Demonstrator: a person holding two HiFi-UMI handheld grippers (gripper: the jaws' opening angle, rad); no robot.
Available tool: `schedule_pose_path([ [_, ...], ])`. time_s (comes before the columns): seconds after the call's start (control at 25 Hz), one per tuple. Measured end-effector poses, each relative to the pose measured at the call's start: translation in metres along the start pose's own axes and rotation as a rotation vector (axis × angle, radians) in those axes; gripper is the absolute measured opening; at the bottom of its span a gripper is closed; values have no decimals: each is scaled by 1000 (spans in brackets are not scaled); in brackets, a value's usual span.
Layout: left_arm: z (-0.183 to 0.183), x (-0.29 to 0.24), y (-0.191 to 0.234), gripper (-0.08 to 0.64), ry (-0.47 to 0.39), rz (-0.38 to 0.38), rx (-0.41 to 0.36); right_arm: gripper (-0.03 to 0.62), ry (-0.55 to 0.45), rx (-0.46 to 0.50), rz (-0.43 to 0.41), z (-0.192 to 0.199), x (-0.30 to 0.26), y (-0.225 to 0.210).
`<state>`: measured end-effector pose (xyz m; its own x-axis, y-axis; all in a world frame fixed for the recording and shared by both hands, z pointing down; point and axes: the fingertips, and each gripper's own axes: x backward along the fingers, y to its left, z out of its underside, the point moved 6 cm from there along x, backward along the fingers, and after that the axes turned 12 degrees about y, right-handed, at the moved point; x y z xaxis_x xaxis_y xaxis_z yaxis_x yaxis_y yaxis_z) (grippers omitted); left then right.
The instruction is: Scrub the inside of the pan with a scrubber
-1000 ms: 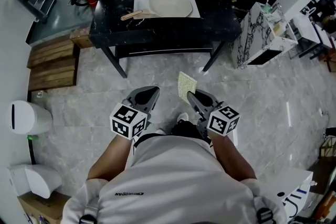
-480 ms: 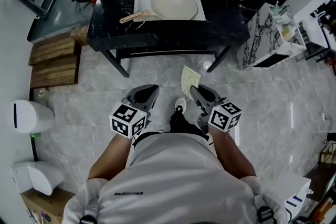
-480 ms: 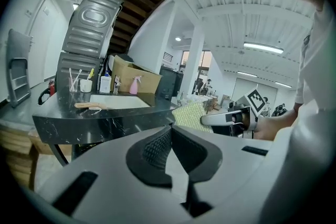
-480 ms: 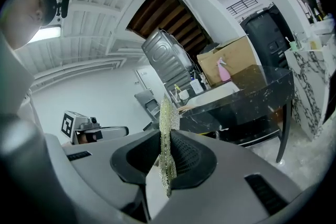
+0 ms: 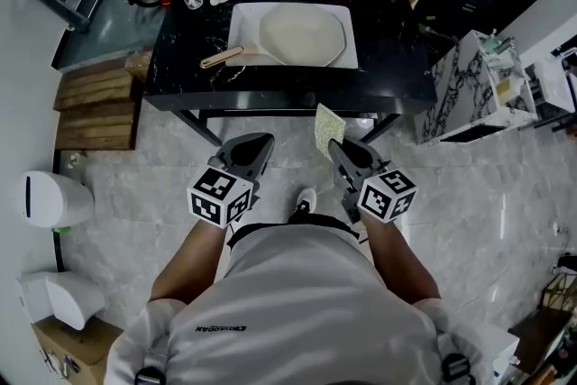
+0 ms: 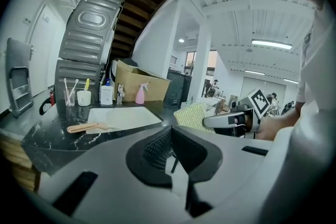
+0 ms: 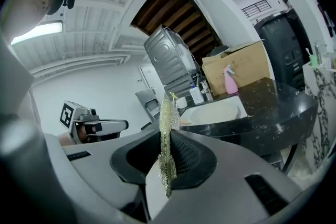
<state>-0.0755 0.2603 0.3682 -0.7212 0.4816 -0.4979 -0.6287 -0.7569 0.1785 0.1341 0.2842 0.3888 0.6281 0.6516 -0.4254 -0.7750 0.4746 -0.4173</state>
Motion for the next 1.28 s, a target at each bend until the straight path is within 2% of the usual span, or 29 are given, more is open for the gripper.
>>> schedule_pose_path([
  [0.32, -35, -54, 22, 15, 26, -57, 10, 72, 19, 42, -56, -47, -24, -58],
  [0.8, -43, -77, 59, 15, 68, -123, 36, 72, 44, 14, -94, -62, -60, -96],
  [1.04, -55, -98, 96, 15, 70, -113, 30, 71, 42, 15, -71, -80, -83, -108],
  [1.28, -78, -122, 146, 15, 79, -86, 1, 71, 58, 21, -2, -111, -120, -128],
])
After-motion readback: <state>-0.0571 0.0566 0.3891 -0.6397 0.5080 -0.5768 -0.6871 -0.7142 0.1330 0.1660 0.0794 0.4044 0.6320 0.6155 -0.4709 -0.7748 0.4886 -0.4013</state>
